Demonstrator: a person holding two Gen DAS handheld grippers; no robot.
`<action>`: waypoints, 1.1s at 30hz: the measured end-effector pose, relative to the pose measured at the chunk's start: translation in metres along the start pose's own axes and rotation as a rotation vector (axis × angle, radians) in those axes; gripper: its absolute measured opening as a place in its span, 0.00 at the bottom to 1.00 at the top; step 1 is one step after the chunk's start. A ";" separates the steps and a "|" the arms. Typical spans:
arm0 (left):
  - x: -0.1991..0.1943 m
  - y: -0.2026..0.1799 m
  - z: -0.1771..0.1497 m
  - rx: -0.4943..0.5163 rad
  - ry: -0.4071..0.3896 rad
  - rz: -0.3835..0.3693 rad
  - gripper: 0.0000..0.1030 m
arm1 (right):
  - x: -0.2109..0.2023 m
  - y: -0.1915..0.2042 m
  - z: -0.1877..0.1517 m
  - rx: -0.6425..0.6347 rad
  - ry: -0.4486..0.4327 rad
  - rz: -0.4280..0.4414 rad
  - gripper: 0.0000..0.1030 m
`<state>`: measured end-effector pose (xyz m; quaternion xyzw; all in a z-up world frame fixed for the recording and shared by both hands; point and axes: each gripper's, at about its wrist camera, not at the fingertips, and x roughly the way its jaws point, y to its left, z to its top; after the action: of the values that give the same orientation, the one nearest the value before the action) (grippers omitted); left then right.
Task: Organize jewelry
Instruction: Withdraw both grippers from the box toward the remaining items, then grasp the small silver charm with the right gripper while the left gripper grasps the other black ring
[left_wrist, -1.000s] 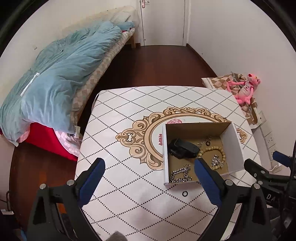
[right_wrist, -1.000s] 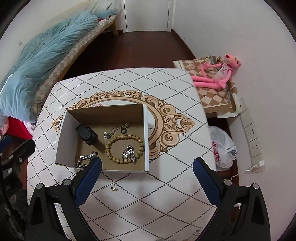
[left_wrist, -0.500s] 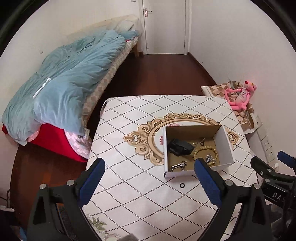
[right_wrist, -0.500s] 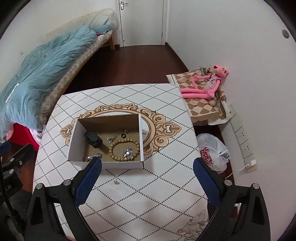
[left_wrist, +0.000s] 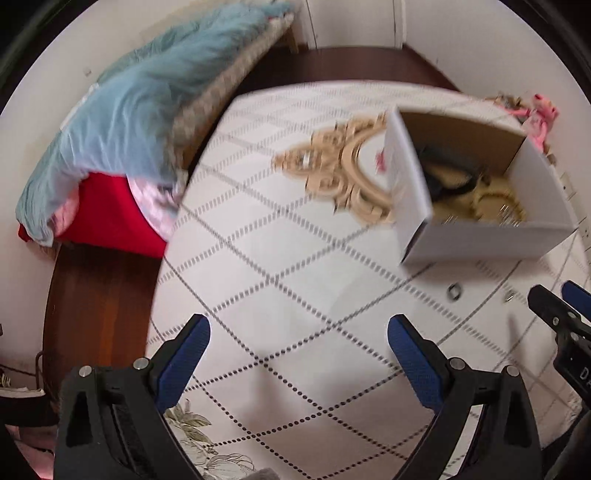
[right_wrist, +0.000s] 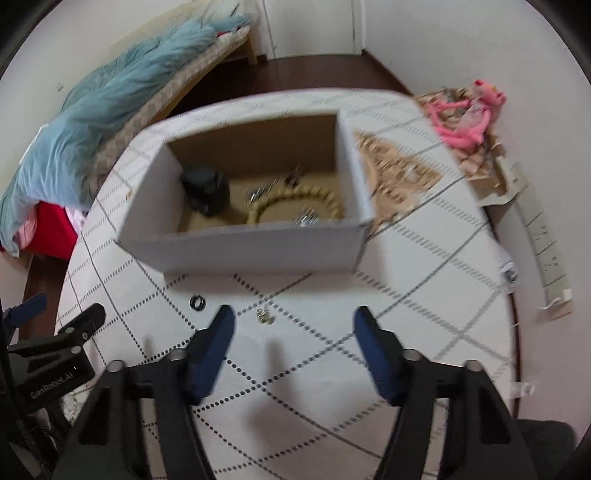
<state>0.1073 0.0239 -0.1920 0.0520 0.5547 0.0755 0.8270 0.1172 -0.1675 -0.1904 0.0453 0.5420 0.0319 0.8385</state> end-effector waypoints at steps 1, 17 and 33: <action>0.005 0.000 -0.001 -0.001 0.011 0.003 0.95 | 0.008 0.003 -0.003 -0.005 -0.003 0.006 0.57; 0.018 -0.016 0.004 -0.006 0.037 -0.054 0.95 | 0.023 0.004 -0.013 -0.018 -0.058 0.005 0.08; 0.018 -0.097 0.013 0.091 -0.027 -0.224 0.32 | -0.017 -0.060 -0.010 0.134 -0.123 -0.056 0.09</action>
<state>0.1329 -0.0680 -0.2201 0.0282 0.5487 -0.0434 0.8344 0.1013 -0.2285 -0.1858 0.0883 0.4913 -0.0308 0.8659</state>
